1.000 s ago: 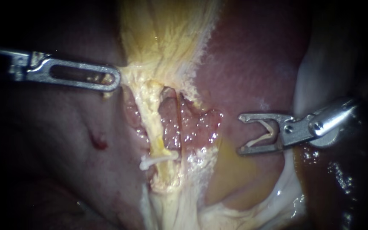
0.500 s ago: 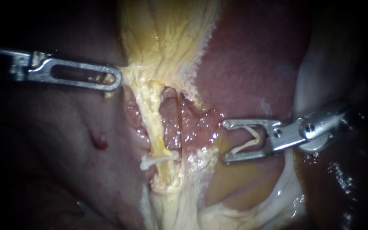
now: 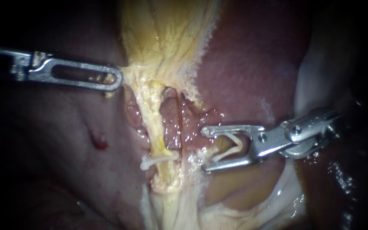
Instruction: Clipping second clip left tube
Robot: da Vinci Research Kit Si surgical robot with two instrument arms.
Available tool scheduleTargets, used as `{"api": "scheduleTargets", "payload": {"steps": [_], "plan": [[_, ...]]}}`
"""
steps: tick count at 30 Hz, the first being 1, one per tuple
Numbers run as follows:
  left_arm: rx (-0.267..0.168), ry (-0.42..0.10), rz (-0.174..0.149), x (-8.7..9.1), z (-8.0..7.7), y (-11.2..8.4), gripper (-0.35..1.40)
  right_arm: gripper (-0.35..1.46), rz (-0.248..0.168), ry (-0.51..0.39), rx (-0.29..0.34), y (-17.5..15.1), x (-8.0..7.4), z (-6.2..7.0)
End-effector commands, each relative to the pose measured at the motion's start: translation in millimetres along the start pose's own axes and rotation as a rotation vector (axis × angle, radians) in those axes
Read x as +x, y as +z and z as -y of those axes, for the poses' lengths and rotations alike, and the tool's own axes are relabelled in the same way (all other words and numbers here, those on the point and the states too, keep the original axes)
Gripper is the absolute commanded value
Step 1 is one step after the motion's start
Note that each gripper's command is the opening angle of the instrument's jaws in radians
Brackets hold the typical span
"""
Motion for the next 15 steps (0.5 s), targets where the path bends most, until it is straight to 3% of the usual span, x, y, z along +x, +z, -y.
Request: {"api": "scheduleTargets", "payload": {"steps": [1,15], "plan": [[0.0,0.0,0.0,0.0,0.0,0.0,-0.35,0.45,0.001,0.004,-0.001,0.2,0.0,-0.1],[0.003,0.0,-0.002,0.2,0.1,0.3,-0.35,0.49,-0.005,0.098,-0.019,3.5,-0.2,-1.7]]}}
